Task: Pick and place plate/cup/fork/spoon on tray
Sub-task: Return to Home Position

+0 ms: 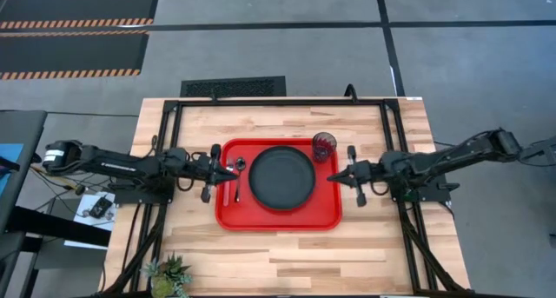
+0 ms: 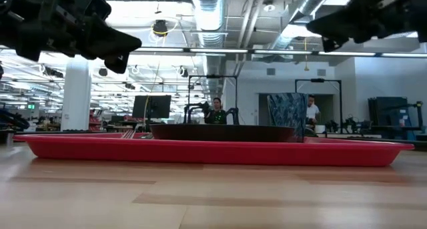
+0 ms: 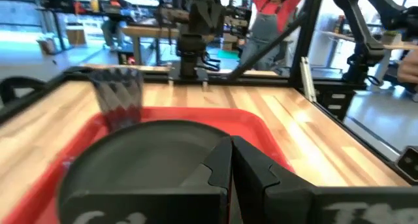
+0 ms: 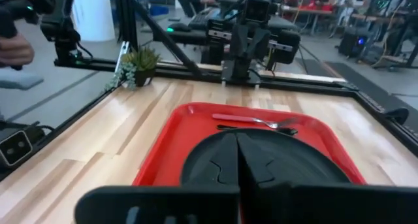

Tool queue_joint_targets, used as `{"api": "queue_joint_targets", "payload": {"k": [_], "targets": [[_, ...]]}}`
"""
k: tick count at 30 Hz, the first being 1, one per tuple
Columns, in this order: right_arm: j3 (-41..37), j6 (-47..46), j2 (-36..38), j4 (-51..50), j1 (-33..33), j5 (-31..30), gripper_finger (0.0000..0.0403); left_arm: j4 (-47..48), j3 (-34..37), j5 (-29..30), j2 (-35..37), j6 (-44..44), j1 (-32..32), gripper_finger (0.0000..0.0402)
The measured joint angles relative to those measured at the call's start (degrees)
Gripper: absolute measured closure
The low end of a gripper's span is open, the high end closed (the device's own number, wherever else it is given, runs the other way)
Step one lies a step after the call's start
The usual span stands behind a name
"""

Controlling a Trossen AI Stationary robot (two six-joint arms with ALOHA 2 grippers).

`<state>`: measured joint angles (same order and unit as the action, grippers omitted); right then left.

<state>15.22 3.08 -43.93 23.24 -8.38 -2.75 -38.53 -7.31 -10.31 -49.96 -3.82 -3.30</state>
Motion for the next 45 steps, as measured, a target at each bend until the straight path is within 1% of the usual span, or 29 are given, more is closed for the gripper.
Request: {"api": "queue_joint_targets", "payload": {"k": [4, 7, 10, 13, 18, 21, 23, 25, 27, 28, 29, 31, 34, 39, 45], "targets": [[-5.0, -0.1, 7.4, -0.2, 1.2, 0.1, 0.0399, 3.4, 0.5, 0.0, 5.3, 1.5, -1.5, 0.0401], [-7.9, -0.1, 13.2, -0.5, 2.0, 0.1, 0.0399, 1.5, 3.7, -0.7, 9.4, 0.6, -2.8, 0.0401], [-10.3, -0.2, 19.9, -1.6, 2.7, 1.1, 0.0399, 2.1, 6.7, -1.4, 14.4, -2.2, -4.0, 0.0401], [-11.3, -0.3, 26.5, -7.5, 4.1, 1.4, 0.0399, 7.8, 6.6, -1.2, 19.6, -2.2, -4.7, 0.0401], [-14.7, -0.2, 37.8, -11.8, 6.7, 4.0, 0.0399, 15.3, 6.7, -1.0, 28.0, -1.5, -6.2, 0.0401], [-14.7, -1.2, 43.8, -18.4, 8.2, 4.0, 0.0399, 22.1, 6.7, -0.8, 34.1, -1.5, -7.0, 0.0401], [-14.7, -1.9, 43.8, -19.6, 9.2, 4.0, 0.0399, 26.3, 6.7, 0.8, 38.8, -1.5, -7.2, 0.0401], [-14.7, -2.0, 43.8, -20.2, 9.9, 3.5, 0.0399, 30.8, 6.7, 4.0, 43.9, -1.3, -7.2, 0.0401], [-14.7, -2.9, 43.8, -21.5, 10.8, 1.3, 0.0399, 36.1, 6.7, 7.1, 49.1, -1.3, -7.2, 0.0401], [-14.7, -3.1, 43.8, -21.4, 11.3, 0.9, 0.0399, 36.5, 6.8, 8.5, 50.0, -1.6, -7.2, 0.0401], [-14.8, -3.0, 43.8, -21.3, 11.7, 0.9, 0.0399, 35.0, 6.8, 8.7, 49.8, -1.5, -7.2, 0.0401], [-14.8, -3.0, 43.8, -21.1, 12.6, -0.2, 0.0397, 36.8, 6.8, 9.0, 49.6, 0.2, -7.2, 0.0401], [-14.8, -2.6, 43.8, -21.1, 14.0, -1.4, 0.0391, 36.8, 6.8, 11.7, 48.3, -0.1, -7.6, 0.0401], [-14.8, -2.6, 43.2, -21.2, 15.8, -1.5, 0.0375, 36.6, 6.8, 9.5, 48.3, -1.6, -7.3, 0.0401], [-14.8, -2.6, 42.7, -21.2, 16.0, -1.5, 0.0366, 36.7, 6.9, 10.5, 48.0, -2.7, -7.2, 0.0401]]}}
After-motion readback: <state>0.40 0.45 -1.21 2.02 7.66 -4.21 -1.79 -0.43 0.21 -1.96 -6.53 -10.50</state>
